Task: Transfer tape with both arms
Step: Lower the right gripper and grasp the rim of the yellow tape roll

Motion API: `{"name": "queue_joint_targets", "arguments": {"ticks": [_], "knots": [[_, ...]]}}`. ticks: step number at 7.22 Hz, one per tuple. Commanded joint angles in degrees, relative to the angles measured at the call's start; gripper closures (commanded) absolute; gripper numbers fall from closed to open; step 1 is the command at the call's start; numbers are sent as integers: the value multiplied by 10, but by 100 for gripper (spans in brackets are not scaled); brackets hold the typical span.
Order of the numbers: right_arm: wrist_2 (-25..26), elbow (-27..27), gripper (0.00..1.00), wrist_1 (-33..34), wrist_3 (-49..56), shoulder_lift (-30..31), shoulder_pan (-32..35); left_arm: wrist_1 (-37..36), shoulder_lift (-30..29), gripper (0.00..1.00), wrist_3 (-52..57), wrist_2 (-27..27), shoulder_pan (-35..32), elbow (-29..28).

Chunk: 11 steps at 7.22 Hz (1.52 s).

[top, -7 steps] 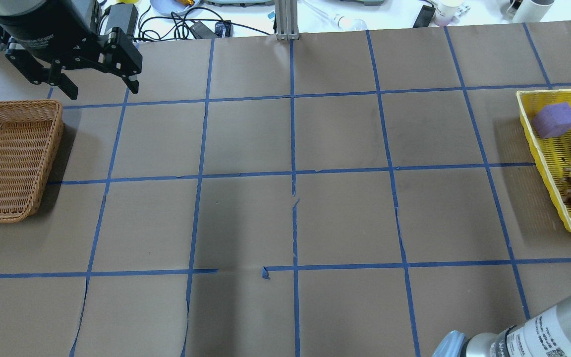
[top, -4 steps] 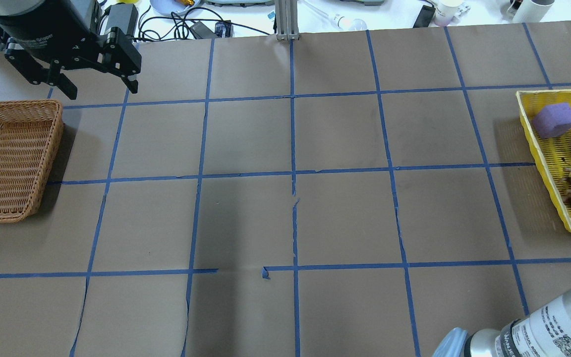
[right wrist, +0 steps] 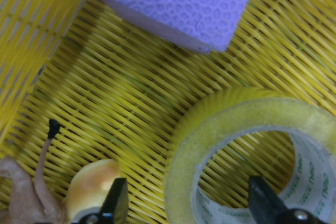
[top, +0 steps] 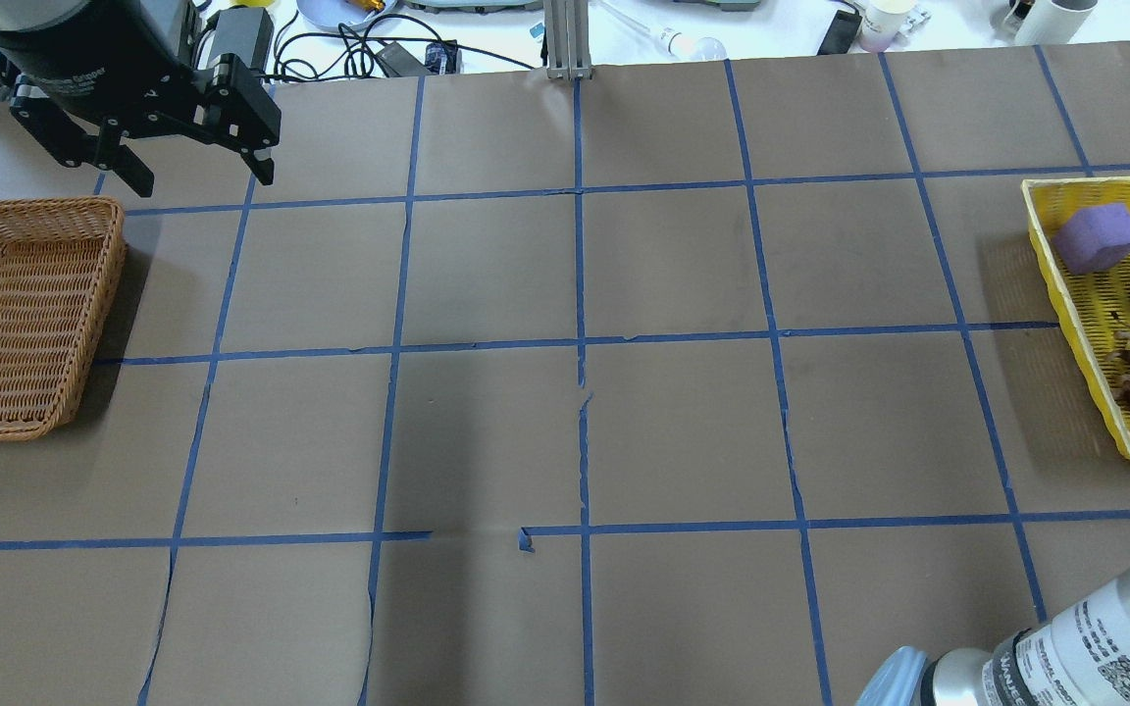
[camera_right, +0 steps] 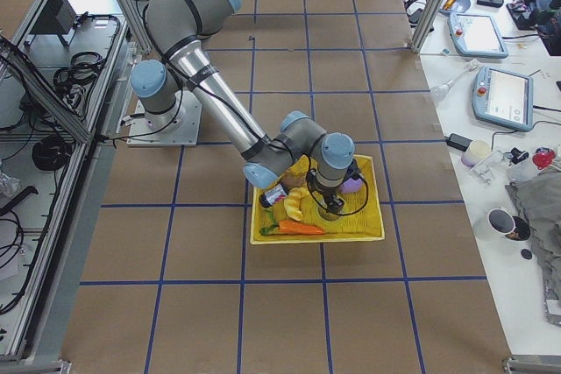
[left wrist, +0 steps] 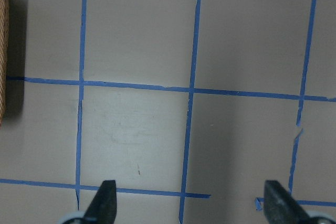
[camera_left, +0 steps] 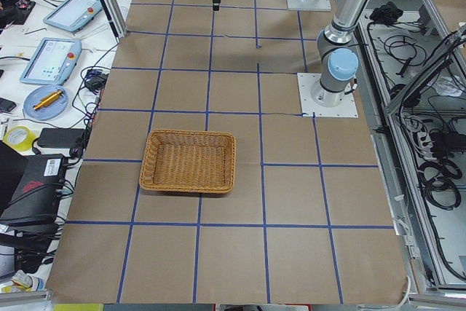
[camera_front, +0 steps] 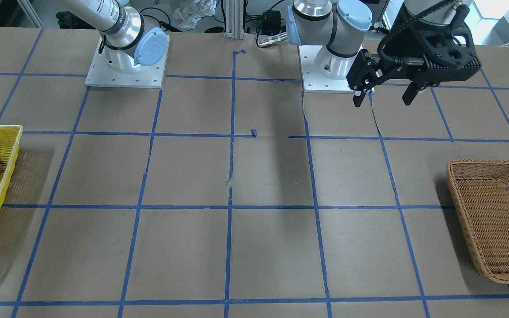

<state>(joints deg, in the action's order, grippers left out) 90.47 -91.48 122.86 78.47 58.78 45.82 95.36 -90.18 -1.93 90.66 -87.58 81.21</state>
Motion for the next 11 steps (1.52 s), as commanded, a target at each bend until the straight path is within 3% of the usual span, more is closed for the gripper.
{"name": "queue_joint_targets", "arguments": {"ticks": [1,3,6,8,11], "knots": [[4,2,100,0,-1,3,0,0,0,0,0,0,0,0],[-1,3,100,-9,-34,33,1,0,0,0,0,0,0,0],[33,6,100,-94,-82,128,38,0,0,0,0,0,1,0],[30,5,100,-152,-266,179,157,0,0,0,0,0,1,0],[30,5,100,-142,-674,158,417,-1,0,0,1,0,1,0]]}}
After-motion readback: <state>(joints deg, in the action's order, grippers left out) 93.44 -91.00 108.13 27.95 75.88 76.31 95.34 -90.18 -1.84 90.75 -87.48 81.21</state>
